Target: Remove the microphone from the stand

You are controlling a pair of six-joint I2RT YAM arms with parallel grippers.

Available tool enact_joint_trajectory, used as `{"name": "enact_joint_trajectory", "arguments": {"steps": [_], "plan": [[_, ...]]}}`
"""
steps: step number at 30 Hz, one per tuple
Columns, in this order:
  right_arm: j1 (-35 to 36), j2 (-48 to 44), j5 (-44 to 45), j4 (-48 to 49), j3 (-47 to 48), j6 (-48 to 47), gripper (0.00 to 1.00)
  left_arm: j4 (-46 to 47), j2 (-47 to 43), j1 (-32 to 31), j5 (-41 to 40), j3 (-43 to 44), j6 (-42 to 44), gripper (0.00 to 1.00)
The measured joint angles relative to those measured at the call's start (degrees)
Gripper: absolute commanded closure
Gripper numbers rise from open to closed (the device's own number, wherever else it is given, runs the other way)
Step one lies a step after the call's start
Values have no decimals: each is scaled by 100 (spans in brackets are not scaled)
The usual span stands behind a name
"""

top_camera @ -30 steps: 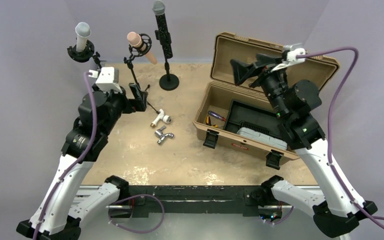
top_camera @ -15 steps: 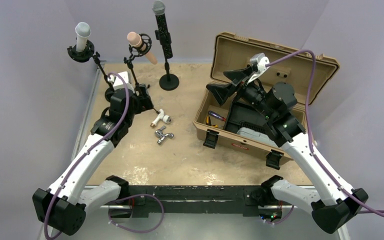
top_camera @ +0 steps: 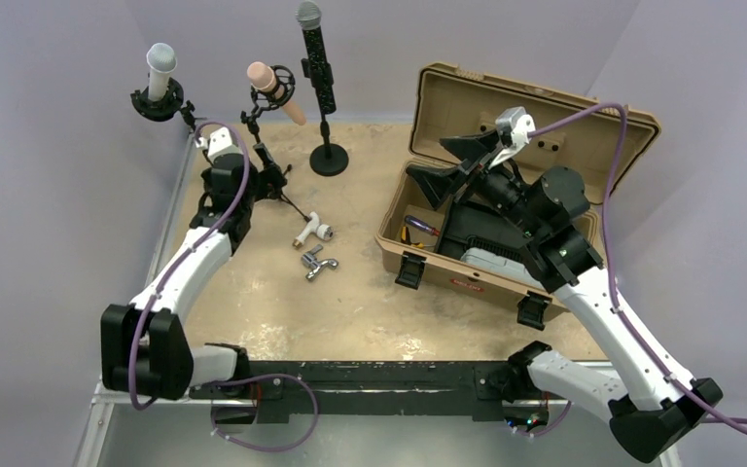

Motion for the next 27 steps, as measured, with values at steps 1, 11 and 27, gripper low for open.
{"name": "enact_joint_trajectory", "arguments": {"steps": [1, 11, 27], "plan": [[-2, -37, 11, 2, -9, -15, 3, 162, 146, 0, 0, 44, 94, 0], [0, -247, 153, -31, -87, -103, 3, 1624, 857, 31, 234, 151, 1139, 18], [-2, -251, 256, -46, -90, -103, 3, 3375, 1805, 136, 470, 286, 2369, 45]]}}
